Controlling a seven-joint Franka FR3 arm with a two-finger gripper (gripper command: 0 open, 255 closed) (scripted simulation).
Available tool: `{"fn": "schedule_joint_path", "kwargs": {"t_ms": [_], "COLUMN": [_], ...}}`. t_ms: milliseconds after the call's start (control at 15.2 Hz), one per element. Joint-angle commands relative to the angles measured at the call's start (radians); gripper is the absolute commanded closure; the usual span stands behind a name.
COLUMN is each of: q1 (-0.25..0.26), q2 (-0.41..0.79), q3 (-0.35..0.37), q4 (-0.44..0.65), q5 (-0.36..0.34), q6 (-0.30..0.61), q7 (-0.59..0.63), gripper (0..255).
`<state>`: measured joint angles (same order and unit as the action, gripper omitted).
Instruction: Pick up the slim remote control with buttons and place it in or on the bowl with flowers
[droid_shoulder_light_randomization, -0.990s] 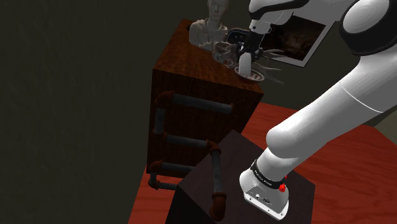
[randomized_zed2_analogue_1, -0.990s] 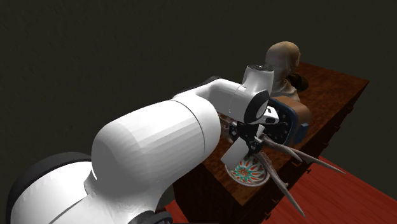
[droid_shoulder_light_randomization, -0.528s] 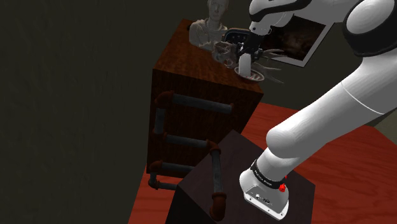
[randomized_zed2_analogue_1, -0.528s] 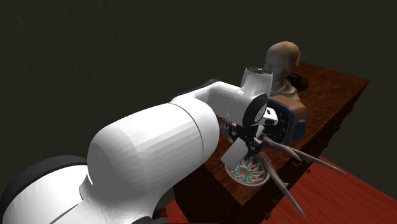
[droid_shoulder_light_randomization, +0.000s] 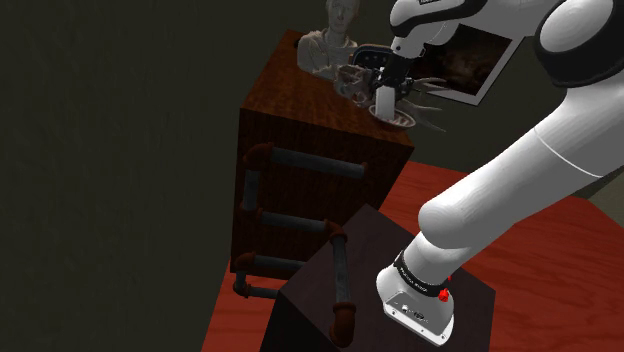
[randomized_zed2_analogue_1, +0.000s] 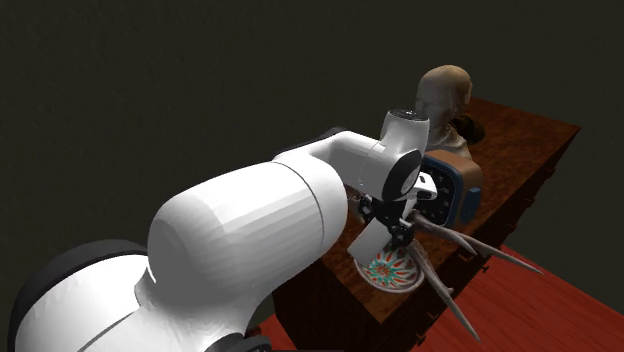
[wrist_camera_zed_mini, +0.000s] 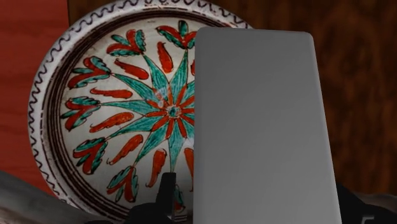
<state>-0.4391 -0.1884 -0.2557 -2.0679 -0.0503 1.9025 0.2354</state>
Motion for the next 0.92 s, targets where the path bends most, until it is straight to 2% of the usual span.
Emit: {"fn": "schedule_joint_path", "kwargs": {"t_ms": [0, 66, 330, 858], "q1": [0.000, 0.003, 0.005, 0.005], "q2": [0.024, 0.022, 0.011, 0.011], "q3": [-0.001, 0.003, 0.007, 0.007], "q4": [-0.008, -0.020, 0.096, 0.096], "q5": [0.000, 0.000, 0.000, 0.000], "q6": [0.003, 0.015, -0.112, -0.112], "q7": [-0.001, 0.006, 0.007, 0.007], "gripper": [0, 0, 0, 0]}}
